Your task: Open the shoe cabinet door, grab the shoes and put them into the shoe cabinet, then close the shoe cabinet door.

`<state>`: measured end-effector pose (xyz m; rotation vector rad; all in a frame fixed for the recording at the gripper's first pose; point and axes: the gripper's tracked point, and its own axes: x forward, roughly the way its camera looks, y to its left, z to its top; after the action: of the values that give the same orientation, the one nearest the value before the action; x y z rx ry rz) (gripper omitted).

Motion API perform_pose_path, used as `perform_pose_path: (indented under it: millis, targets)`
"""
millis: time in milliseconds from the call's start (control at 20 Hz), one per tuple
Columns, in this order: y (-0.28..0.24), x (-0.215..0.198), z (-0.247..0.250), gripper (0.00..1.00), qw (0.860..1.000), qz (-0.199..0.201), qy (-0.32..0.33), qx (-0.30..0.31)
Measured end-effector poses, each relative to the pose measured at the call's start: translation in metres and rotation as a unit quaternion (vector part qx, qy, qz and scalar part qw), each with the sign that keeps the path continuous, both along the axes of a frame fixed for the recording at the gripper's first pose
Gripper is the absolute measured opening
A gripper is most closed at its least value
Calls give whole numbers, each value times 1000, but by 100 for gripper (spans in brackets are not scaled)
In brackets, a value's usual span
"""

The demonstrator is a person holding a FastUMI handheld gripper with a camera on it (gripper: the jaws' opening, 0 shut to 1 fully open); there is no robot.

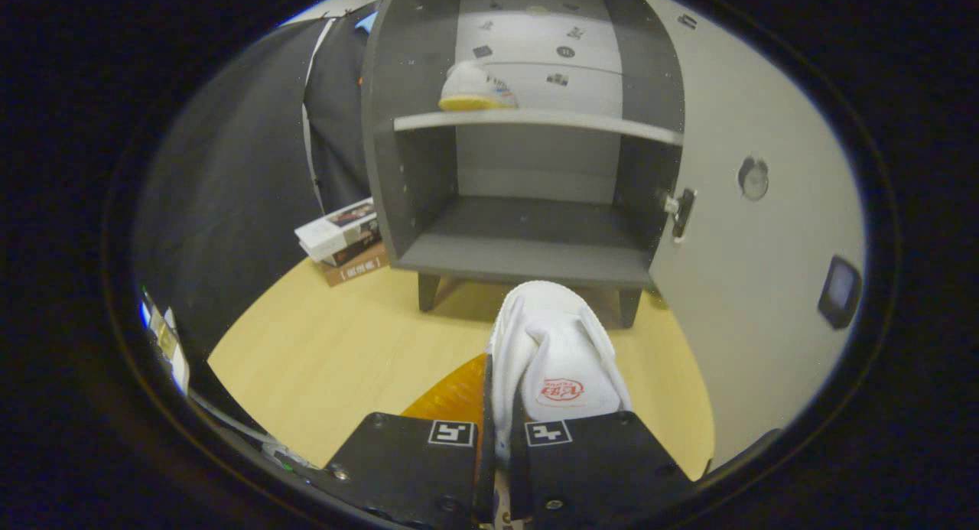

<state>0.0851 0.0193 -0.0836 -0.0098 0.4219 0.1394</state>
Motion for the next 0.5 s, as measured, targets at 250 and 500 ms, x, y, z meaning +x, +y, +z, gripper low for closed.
perform_pose_path:
  millis: [250,500]
  targets:
    - [-9,26,110,11,997,-8,-77,-10]
    - [-13,66,194,11,991,-19,-130,-14]
